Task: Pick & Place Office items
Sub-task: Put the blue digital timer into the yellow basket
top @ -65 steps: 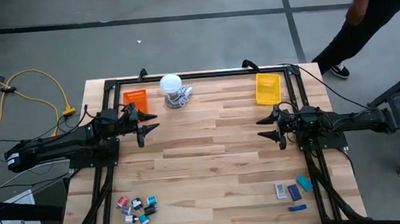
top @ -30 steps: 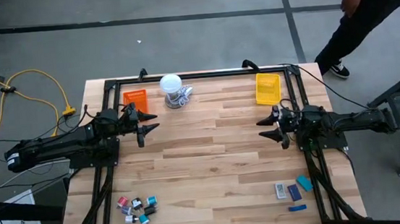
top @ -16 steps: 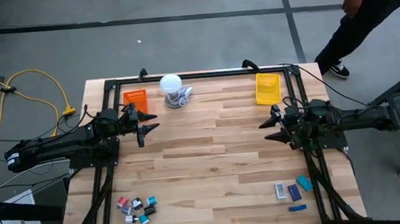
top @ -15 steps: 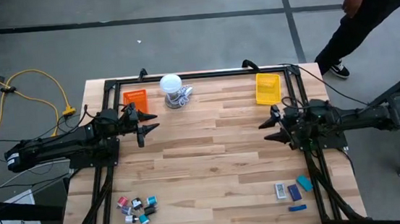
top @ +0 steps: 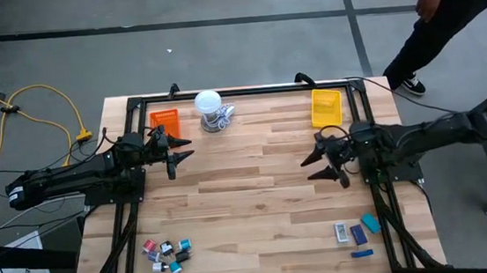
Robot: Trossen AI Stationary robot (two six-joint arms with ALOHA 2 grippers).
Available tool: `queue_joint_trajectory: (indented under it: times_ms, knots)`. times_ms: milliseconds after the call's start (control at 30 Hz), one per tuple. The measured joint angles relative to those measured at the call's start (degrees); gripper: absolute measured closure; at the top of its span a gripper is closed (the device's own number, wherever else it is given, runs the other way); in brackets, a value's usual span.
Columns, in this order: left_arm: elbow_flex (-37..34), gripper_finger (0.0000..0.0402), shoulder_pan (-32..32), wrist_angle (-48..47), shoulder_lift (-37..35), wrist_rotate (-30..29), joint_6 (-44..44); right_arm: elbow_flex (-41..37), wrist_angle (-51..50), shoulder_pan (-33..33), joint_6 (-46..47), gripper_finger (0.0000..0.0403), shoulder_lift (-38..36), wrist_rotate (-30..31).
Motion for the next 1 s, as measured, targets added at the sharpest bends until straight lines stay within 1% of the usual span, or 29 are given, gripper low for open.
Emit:
queue_joint_trajectory:
  times_ms: [67,167,300,467,567,667,800,1000]
  knots:
    - [0.0,0.0234,0.0,0.0,0.0,0.0,0.0,2.7,-1.2,1.7,0.0,0.0183,2.8,0.0]
    - [0.0,0.0234,0.0,0.0,0.0,0.0,0.0,6.9,-6.3,4.4,-0.9,0.0183,6.3,1.5]
    - [0.0,0.0234,0.0,0.0,0.0,0.0,0.0,12.0,-14.8,8.2,-3.0,0.0183,9.7,6.7]
    - [0.0,0.0234,0.0,0.0,0.0,0.0,0.0,17.1,-22.4,13.1,-2.6,0.0183,13.1,14.1]
    - [0.0,0.0234,0.0,0.0,0.0,0.0,0.0,18.7,-25.6,15.8,0.6,0.0183,15.0,17.9]
    - [0.0,0.0234,0.0,0.0,0.0,0.0,0.0,18.9,-26.9,18.3,4.4,0.0183,16.8,19.8]
    - [0.0,0.0234,0.0,0.0,0.0,0.0,0.0,18.9,-28.7,21.3,9.4,0.0183,18.9,21.1]
    - [0.0,0.0234,0.0,0.0,0.0,0.0,0.0,18.9,-32.6,24.1,17.7,0.0183,21.0,21.2]
